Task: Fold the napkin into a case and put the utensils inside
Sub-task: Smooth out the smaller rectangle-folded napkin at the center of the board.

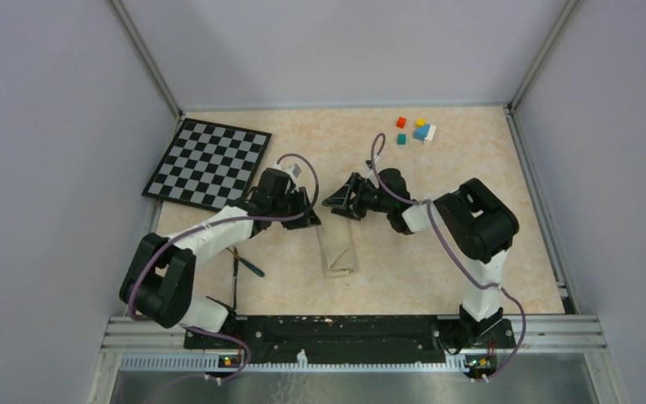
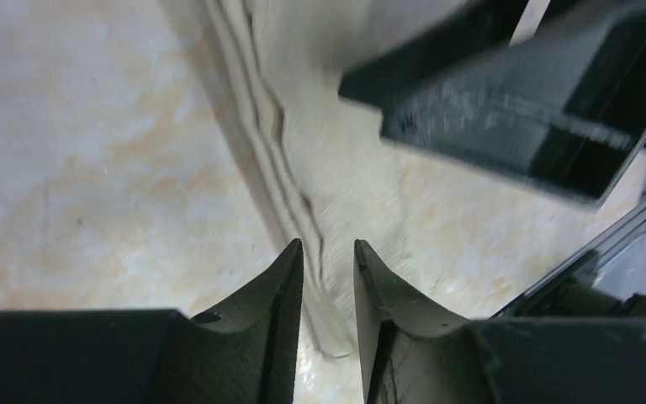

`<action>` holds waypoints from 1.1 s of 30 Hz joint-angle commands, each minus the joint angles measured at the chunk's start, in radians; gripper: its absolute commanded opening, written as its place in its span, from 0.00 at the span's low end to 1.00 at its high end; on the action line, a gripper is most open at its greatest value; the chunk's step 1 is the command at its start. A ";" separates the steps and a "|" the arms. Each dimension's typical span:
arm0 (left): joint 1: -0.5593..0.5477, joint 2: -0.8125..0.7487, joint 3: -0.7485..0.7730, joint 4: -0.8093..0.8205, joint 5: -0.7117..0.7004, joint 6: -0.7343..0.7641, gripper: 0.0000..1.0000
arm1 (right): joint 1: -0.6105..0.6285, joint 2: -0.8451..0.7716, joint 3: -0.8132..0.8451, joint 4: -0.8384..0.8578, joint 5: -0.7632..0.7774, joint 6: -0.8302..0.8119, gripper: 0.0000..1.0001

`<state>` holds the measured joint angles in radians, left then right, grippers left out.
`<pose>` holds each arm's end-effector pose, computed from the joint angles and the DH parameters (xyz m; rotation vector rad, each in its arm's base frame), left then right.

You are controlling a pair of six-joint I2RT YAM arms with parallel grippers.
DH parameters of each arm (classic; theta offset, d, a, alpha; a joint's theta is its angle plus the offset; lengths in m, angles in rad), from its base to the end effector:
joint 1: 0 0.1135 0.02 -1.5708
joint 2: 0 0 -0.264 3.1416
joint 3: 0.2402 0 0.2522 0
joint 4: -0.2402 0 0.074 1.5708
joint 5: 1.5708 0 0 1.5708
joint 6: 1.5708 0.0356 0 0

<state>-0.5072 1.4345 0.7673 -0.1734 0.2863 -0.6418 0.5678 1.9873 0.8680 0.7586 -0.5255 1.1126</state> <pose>0.2450 -0.1476 0.1900 -0.0313 2.5550 -0.8386 0.3156 0.2225 0.1237 0.1988 2.2405 1.5359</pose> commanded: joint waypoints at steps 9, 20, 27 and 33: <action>0.058 0.276 0.255 0.137 0.182 0.000 0.16 | 0.006 -0.252 -0.217 -0.003 -0.130 -0.088 0.19; 0.078 0.621 0.450 0.078 0.129 0.109 0.09 | 0.136 -0.082 -0.372 0.224 -0.239 -0.086 0.28; 0.077 0.556 0.504 0.000 0.168 0.142 0.14 | 0.139 -0.271 -0.361 -0.045 -0.226 -0.240 0.34; 0.078 0.374 0.529 -0.055 0.214 0.126 0.34 | 0.139 -0.325 -0.219 -0.277 -0.182 -0.354 0.37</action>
<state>-0.4343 1.9717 1.2549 -0.1829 0.4999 -0.5369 0.6987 1.7008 0.5507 0.6201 -0.7338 0.8749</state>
